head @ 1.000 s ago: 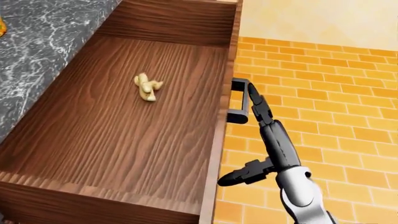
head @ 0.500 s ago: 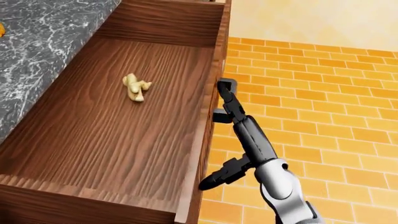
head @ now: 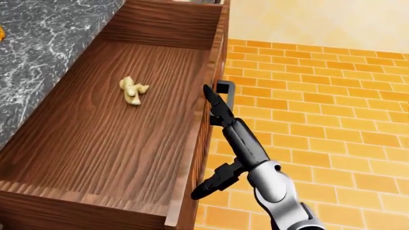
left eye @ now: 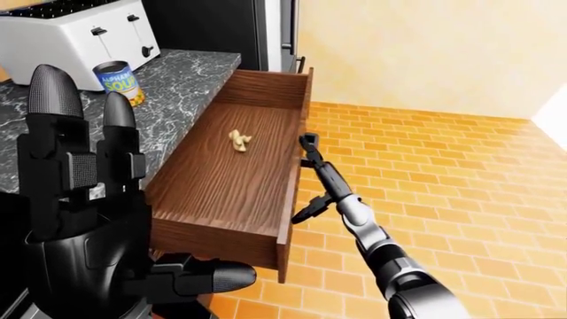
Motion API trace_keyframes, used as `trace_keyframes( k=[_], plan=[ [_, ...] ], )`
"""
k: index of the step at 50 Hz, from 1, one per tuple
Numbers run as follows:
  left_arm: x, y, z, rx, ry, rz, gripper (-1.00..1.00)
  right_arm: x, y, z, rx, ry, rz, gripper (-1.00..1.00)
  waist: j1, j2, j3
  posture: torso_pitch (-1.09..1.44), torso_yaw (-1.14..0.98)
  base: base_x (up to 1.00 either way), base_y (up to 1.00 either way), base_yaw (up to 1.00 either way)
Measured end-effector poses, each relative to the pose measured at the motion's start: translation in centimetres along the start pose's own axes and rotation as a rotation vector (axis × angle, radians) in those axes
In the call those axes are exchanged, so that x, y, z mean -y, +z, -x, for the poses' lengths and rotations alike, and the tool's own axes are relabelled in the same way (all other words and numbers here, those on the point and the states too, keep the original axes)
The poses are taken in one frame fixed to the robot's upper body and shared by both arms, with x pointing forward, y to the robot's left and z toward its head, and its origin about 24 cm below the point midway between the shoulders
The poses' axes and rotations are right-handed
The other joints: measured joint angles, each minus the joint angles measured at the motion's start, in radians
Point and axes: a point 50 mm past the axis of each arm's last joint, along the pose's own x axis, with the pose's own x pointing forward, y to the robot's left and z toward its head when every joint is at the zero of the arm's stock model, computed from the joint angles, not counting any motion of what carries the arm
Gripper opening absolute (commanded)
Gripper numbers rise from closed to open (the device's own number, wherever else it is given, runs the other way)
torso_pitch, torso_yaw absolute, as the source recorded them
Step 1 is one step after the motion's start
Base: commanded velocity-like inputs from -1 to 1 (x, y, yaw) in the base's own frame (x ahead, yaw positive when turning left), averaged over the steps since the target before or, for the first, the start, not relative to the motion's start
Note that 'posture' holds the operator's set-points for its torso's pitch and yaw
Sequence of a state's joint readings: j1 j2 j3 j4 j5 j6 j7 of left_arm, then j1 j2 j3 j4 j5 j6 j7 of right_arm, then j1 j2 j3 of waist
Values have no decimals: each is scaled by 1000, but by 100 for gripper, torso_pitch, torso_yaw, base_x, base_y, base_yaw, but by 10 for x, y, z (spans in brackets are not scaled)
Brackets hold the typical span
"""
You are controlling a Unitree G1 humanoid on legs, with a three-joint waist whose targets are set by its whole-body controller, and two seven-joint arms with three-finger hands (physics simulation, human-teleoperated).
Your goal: Close the right drawer.
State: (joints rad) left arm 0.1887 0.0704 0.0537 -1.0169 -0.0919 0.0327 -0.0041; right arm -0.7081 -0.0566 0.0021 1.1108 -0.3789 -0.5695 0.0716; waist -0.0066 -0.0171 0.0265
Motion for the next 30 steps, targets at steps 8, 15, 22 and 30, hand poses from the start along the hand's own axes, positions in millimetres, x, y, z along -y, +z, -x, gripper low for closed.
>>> trace_keyframes(
  k=[8,15,22,30],
  plan=[
    [-1,0,0,1,2,0,100,-5,3,-2,8,27,-1,100,-1,1,-2,0,0,0,0,0],
    [-1,0,-1,3,1,-1,100,-9,5,-4,11,39,-11,100,-4,3,-3,0,0,0,0,0],
    [-1,0,-1,1,3,0,100,-14,9,-7,24,67,-12,100,-8,5,-4,0,0,0,0,0],
    [-1,0,-1,1,5,1,100,-20,11,-10,28,76,-25,100,-12,6,-5,0,0,0,0,0]
  ],
)
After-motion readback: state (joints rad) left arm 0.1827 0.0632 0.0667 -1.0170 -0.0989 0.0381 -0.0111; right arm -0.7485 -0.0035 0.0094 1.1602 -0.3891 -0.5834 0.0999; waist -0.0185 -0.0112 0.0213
